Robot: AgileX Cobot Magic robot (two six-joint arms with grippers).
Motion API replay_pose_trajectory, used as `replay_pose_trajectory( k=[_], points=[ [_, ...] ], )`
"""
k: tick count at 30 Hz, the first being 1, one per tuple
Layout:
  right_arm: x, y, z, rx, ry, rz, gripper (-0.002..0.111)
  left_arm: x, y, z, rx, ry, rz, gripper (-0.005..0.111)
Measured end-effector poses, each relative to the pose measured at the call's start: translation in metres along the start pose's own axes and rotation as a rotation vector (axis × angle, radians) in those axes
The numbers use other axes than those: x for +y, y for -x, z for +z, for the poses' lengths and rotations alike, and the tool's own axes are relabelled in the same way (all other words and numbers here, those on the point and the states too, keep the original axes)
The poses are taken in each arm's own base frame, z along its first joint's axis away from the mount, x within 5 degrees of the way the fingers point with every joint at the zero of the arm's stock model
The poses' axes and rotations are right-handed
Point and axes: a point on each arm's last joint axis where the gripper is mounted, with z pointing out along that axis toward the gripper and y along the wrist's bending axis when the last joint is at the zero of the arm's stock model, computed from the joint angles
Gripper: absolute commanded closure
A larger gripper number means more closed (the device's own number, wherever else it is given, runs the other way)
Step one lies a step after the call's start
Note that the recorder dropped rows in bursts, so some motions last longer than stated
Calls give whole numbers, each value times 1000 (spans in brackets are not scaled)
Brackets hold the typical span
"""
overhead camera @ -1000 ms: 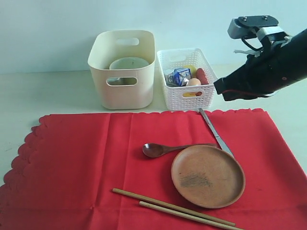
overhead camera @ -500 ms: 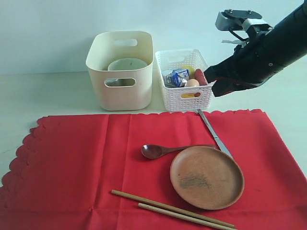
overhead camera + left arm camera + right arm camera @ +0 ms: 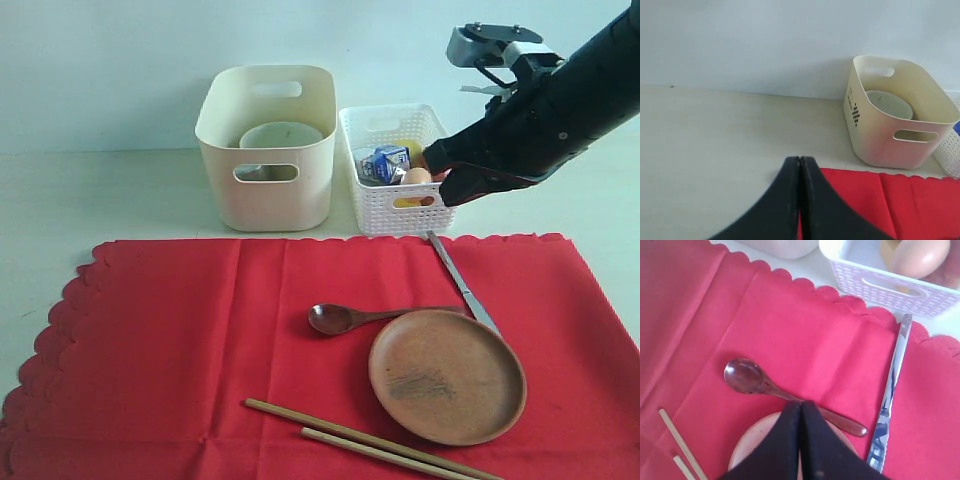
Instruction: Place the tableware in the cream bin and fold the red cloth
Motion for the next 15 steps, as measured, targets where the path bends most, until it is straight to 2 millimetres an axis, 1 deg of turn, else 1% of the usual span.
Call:
replay_pose_trajectory(
  k=[10,15],
  points=[
    [1,-1,0,15,7,0,108,0,0,0,4,0,0,107],
    [1,-3,0,30,15,0,108,0,-4,0,46,5,0,107]
  ],
)
